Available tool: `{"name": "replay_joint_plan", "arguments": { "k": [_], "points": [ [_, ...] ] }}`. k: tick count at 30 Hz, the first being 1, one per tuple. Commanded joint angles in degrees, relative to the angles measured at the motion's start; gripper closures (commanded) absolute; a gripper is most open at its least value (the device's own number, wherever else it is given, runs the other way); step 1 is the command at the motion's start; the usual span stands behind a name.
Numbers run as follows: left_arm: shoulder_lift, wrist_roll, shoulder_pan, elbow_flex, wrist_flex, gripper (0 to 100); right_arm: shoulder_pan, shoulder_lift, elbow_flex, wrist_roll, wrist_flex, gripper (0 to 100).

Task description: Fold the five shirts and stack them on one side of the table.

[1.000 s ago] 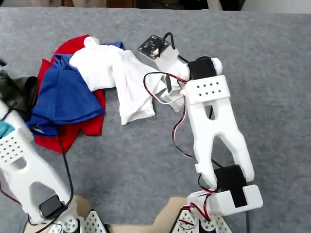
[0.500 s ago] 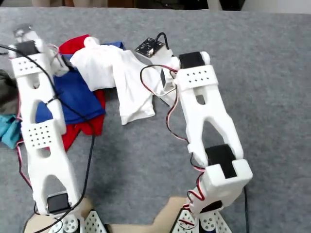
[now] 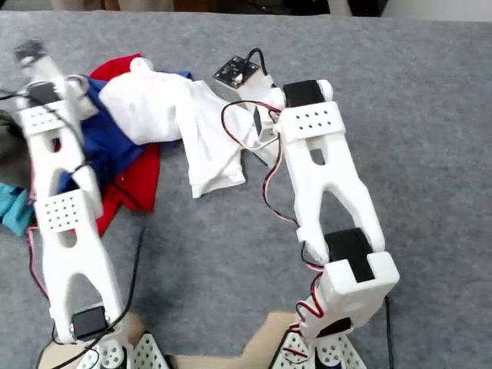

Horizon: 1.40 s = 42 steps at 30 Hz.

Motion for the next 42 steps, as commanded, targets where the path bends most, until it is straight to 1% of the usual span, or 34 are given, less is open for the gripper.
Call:
{"name": "replay_joint_plan", "arguments": {
  "k": [1, 4, 10, 13, 17, 19, 21, 22, 24, 26, 28, 31, 33, 36, 39, 42],
  "points": [
    [-0.84, -0.44, -9.67, -8.35, -1.14, 98, -0.31, -0.31, -2.68, -0.35, -0.79, 70.9],
    [-1.36, -0.44, -15.30, -8.18, -4.75, 98, 0.13, -0.31, -2.68, -0.35, -0.88, 70.9],
    [-6.81, -0.35, -24.97, -8.09, -9.05, 98, 0.13, -0.22, -2.68, -0.35, -1.05, 70.9],
    [-8.92, 0.00, -27.78, -8.09, -12.04, 98, 0.04, -0.04, -2.68, -0.35, -1.14, 70.9],
    [-10.24, 0.09, -28.04, -8.09, -12.40, 97, -0.22, 0.04, -2.68, -0.35, -1.14, 70.9],
    [-10.59, 0.09, -26.81, -8.09, -10.46, 95, -0.22, 0.04, -2.68, -0.35, -1.14, 70.9],
    [-10.68, 0.53, -24.35, -8.18, -6.86, 89, -0.22, 0.04, -2.68, -0.35, -1.14, 70.9],
    [-10.68, 1.93, -22.77, -8.18, -4.13, 86, -0.22, 0.04, -2.68, -0.35, -1.14, 70.9],
    [-11.65, 5.27, -18.90, -8.18, 3.34, 79, -0.22, 0.04, -2.68, -0.35, -1.14, 70.9],
    [-14.81, 7.30, -15.03, -8.18, 12.48, 73, -0.22, 0.04, -2.68, -0.35, -1.14, 70.9],
    [-18.33, 7.47, -11.08, -7.91, 20.22, 72, -0.22, 0.04, -2.51, -0.35, -1.14, 70.9],
    [-22.55, 7.47, -8.70, -5.63, 20.04, 75, -0.22, 0.13, -2.24, -0.35, -1.14, 70.9],
    [-23.60, 7.38, -6.95, -2.90, 20.04, 75, -0.22, 0.13, -2.24, -0.35, -1.14, 70.9],
    [-24.13, 6.86, -2.81, 6.42, 20.04, 75, -0.22, 0.13, -2.24, -0.35, -1.14, 70.9],
    [-24.22, 1.85, 1.58, 17.41, 20.04, 75, -0.22, 0.13, -2.42, -0.35, -1.14, 70.9],
    [-24.22, -0.62, 3.34, 26.81, 19.96, 75, -0.04, 0.13, -2.42, -0.35, -1.14, 70.9]
  ]
}}
